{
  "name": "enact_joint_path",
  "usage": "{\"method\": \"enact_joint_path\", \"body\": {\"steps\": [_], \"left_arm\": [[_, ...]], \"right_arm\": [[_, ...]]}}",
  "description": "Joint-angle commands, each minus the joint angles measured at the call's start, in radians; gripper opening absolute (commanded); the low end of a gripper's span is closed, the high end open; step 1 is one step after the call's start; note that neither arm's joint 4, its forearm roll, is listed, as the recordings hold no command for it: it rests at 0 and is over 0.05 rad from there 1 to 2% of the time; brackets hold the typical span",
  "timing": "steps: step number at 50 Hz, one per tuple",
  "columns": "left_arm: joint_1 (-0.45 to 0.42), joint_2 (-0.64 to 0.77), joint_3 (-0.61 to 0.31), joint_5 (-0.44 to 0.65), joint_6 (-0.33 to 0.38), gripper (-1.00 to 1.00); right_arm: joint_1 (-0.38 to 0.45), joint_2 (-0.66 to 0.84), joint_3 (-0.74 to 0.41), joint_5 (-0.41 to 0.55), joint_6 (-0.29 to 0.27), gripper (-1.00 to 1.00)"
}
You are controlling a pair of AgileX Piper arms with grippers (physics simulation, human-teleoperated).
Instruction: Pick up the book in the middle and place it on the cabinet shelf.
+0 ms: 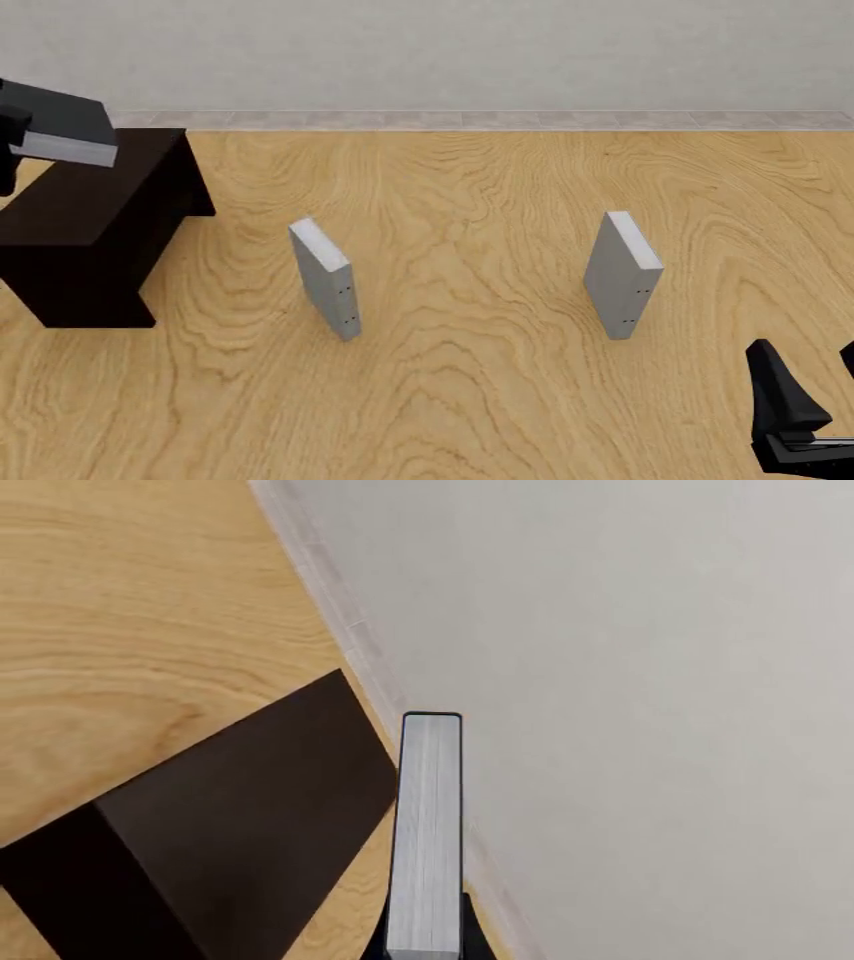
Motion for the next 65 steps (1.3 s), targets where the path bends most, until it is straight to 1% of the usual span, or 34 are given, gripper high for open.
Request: {"method": "enact_joint_path", "body": {"steps": [1, 16, 22, 23, 26, 45, 51, 52, 53, 57, 65], "left_arm": [[0.004, 0.025, 0.007, -0.032, 0.014, -1.0], [-0.032, 0.095, 0.031, -0.047, 0.006, -1.0], [-0.004, 0.093, 0.029, -0.039, 0.018, -1.0], [0.021, 0.094, 0.027, -0.031, 0.025, -1.0], [0.028, 0.095, 0.028, -0.036, 0.023, -1.0], [0.033, 0.104, 0.039, -0.044, 0.026, -1.0], [0.042, 0.112, 0.036, -0.037, 0.037, -1.0], [0.04, 0.126, 0.028, -0.019, 0.043, -1.0], [0.052, 0.125, 0.025, -0.016, 0.052, 1.0], [0.051, 0.122, 0.025, -0.01, 0.047, 1.0], [0.102, 0.067, 0.01, 0.039, 0.05, 1.0]], "right_arm": [[0.0, 0.0, 0.0, 0.0, 0.0, 1.0], [0.0, 0.0, 0.0, 0.0, 0.0, 1.0], [0.0, 0.0, 0.0, 0.0, 0.0, 1.0], [0.0, 0.0, 0.0, 0.0, 0.0, 1.0], [0.0, 0.0, 0.0, 0.0, 0.0, 1.0], [0.0, 0.0, 0.0, 0.0, 0.0, 1.0], [0.0, 0.0, 0.0, 0.0, 0.0, 1.0], [0.0, 0.001, 0.0, 0.0, 0.0, 1.0], [0.0, 0.001, 0.0, 0.0, 0.0, 1.0], [0.0, 0.001, 0.0, 0.0, 0.0, 1.0], [0.0, 0.0, 0.0, 0.0, 0.0, 1.0]]}}
